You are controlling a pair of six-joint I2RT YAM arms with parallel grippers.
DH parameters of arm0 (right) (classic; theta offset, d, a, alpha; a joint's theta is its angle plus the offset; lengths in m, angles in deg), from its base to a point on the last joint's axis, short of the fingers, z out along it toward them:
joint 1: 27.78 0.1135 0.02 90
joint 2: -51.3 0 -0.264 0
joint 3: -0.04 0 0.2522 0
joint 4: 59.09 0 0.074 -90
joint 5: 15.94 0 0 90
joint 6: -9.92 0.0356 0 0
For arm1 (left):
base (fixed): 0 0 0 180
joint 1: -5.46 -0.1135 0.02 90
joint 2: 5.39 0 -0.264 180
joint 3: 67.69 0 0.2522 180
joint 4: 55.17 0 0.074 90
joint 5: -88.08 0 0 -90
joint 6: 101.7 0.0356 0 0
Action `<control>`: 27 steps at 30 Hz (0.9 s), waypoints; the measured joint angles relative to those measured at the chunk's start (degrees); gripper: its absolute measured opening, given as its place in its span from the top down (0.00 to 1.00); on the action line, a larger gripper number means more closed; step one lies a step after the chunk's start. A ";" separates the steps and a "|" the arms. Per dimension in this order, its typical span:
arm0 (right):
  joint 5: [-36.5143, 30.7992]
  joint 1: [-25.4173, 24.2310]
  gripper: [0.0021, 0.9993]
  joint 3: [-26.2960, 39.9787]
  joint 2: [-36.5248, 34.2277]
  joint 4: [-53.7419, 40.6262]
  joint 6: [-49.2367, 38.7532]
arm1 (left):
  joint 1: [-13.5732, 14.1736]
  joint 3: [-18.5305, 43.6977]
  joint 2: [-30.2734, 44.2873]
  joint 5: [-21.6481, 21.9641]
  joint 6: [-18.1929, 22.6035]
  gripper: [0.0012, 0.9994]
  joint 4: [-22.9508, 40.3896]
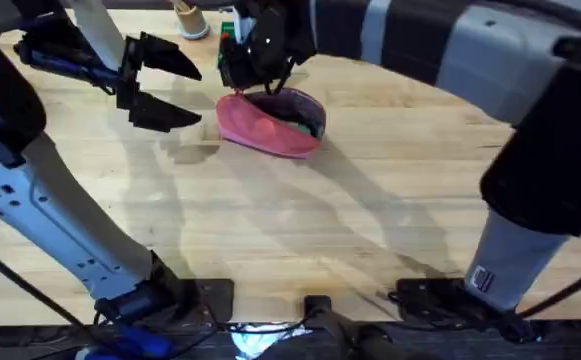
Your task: Unzip the bag, pick up the pens from the table one at a time and place them inside, then zip the bag closed.
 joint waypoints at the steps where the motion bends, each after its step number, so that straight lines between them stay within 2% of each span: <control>1: 0.00 0.00 0.97 -0.01 0.49 -0.09 -0.04 | 0.00 0.00 0.00 0.09 -0.01 0.01 0.00; 9: 0.00 0.04 0.97 0.00 1.44 -0.54 -0.22 | 0.02 0.00 0.00 1.19 -0.04 0.01 -0.30; 13: 0.00 0.04 0.97 -0.02 1.44 -0.54 -0.24 | 0.48 0.00 0.09 1.51 -2.16 0.01 -2.19; 18: 0.00 0.04 0.97 -0.01 1.44 -0.54 -0.41 | 1.98 0.07 2.08 1.50 -3.73 0.01 -2.70; 27: 0.00 0.02 0.97 -0.02 1.44 -0.53 -0.41 | 5.31 0.07 3.50 1.51 -7.12 0.01 -7.22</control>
